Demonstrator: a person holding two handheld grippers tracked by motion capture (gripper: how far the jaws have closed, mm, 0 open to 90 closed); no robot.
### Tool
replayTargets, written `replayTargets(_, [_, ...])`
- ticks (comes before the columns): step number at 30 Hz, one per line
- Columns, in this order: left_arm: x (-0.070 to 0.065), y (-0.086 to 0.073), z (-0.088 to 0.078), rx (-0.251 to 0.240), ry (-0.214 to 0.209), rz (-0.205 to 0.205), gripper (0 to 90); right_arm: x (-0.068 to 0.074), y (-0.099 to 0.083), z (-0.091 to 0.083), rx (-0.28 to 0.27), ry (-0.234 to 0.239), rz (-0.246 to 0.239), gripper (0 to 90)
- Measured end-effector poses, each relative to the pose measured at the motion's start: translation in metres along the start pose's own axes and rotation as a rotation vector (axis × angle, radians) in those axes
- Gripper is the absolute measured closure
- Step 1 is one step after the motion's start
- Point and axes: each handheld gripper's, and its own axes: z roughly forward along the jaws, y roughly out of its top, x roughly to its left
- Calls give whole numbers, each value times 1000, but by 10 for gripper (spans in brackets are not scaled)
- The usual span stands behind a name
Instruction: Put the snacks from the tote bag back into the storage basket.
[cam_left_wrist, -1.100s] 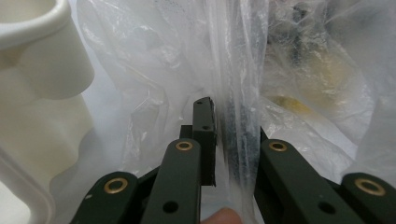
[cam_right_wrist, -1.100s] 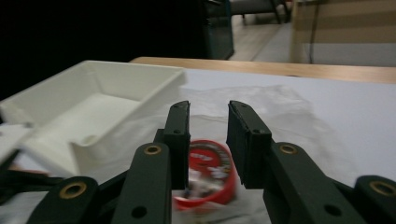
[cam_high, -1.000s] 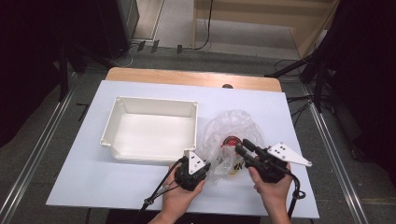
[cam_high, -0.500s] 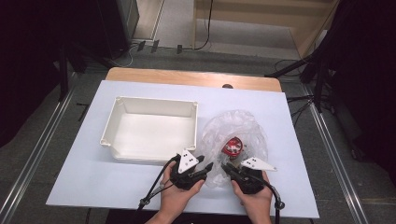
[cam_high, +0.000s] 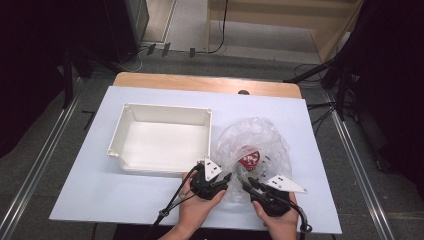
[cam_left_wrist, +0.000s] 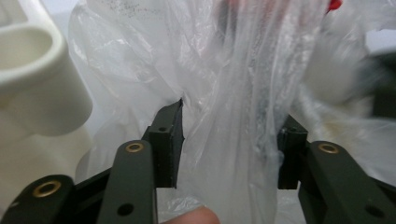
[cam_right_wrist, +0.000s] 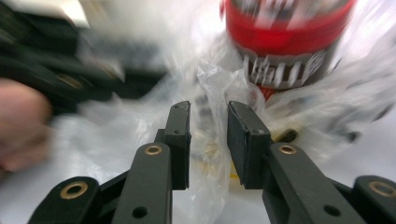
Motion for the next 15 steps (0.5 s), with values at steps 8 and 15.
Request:
replayTargets(8, [-3, -1, 3, 31, 22, 18, 582, -13, 6, 12, 7, -104, 37, 847])
replayTargets(15, [-1, -3, 2, 23, 10, 6, 724, -21, -4, 31, 173, -133, 27, 891])
